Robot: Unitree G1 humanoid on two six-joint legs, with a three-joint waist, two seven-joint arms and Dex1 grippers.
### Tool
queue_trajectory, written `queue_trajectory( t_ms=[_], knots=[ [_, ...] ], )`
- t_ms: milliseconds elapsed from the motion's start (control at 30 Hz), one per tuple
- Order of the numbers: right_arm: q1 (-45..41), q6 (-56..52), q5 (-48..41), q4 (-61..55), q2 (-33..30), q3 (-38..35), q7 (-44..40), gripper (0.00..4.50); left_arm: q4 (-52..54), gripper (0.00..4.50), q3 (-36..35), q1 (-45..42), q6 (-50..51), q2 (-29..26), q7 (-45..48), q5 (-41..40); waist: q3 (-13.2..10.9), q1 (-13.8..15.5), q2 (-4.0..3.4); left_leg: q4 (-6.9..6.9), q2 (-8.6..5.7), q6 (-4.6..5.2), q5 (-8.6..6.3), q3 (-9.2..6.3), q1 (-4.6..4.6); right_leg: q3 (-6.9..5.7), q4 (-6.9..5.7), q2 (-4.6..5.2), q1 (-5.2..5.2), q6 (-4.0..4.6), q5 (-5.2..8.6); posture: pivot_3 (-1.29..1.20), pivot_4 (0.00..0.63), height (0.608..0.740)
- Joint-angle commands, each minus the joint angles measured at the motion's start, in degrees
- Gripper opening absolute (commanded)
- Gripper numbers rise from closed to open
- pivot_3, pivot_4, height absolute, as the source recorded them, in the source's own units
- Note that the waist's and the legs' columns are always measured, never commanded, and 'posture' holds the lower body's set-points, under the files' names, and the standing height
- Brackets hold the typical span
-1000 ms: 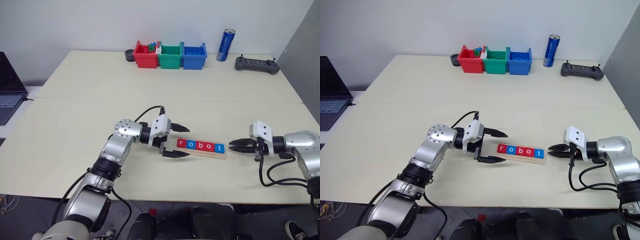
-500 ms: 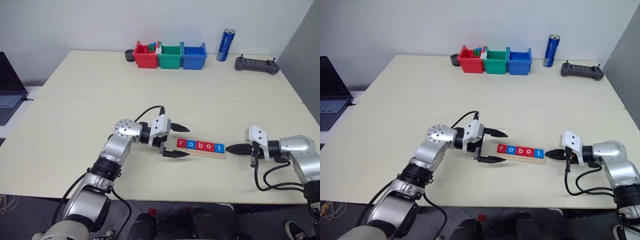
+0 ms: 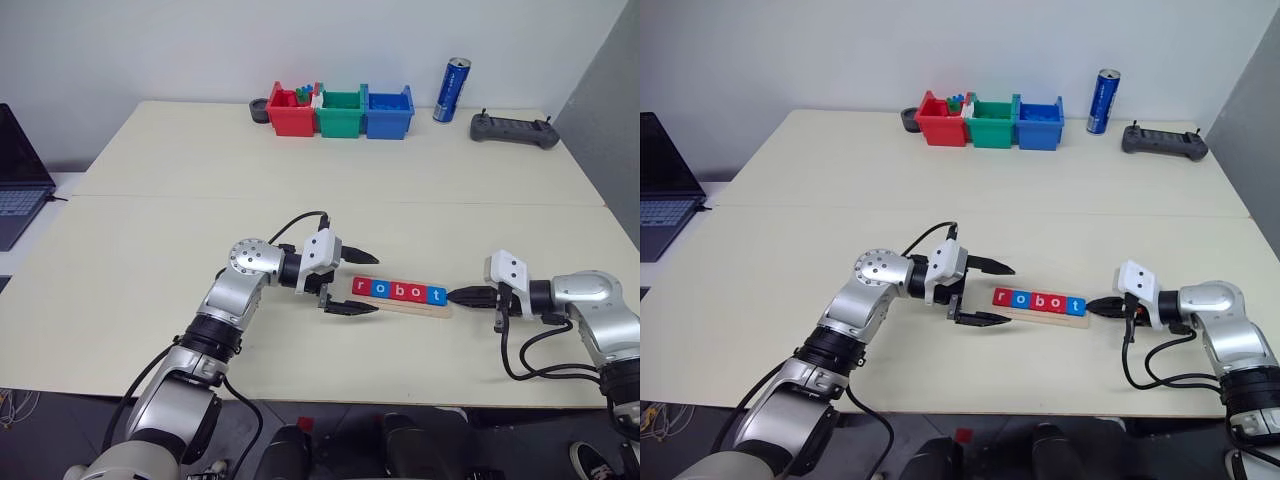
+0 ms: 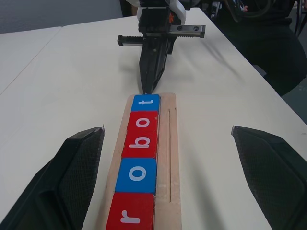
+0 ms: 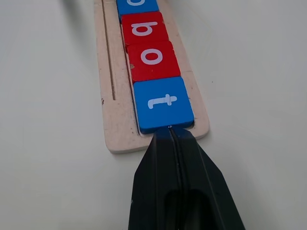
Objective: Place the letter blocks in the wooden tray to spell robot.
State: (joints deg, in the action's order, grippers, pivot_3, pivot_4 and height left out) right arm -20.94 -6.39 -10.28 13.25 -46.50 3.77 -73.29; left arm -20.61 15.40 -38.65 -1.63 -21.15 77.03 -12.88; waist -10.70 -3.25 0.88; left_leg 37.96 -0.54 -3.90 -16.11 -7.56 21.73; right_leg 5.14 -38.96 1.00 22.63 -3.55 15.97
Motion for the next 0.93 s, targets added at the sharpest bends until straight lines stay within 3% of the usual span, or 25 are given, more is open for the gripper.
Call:
queue_trajectory(
  t_ms=[33, 167, 500, 933],
  knots=[
    [0.3, -3.0, -3.2, -5.5, -2.6, -2.8, -1.5, 0.02, 1.9, 4.5, -1.0, -0.1, -0.3, -0.7, 0.2, -0.5, 0.0, 0.0, 0.0, 0.0, 0.0, 0.0, 0.0, 0.01, 0.0, 0.01, 0.0, 0.0, 0.0, 0.0, 0.0, 0.0, 0.15, 0.74],
    [2.1, -8.4, -7.4, -11.1, -4.1, -5.3, -1.6, 0.86, 1.4, 4.5, -1.7, 0.1, 0.0, -1.7, -0.2, -0.4, 0.0, 0.0, 0.0, -0.01, 0.02, 0.0, 0.0, -0.03, 0.0, -0.02, 0.0, -0.01, 0.0, 0.0, 0.0, 0.0, 0.15, 0.74],
    [5.1, -10.9, -9.4, -14.3, -5.6, -5.4, -1.9, 4.43, -0.1, 4.5, -1.5, -0.4, -0.4, -4.1, -2.5, 1.7, 0.0, 0.0, 0.0, -0.01, 0.01, 0.0, 0.0, -0.02, 0.0, -0.02, 0.01, -0.02, -0.01, 0.0, 0.0, 0.0, 0.15, 0.74],
    [5.7, -10.8, -8.2, -14.8, -5.4, -4.7, 0.7, 4.47, 0.6, 4.5, -0.5, 0.0, -0.2, -5.2, -1.6, 3.4, 0.0, 0.0, 0.0, 0.0, 0.01, 0.0, 0.0, -0.02, 0.0, -0.02, 0.01, -0.02, -0.01, 0.0, 0.0, 0.0, 0.15, 0.74]
  ],
)
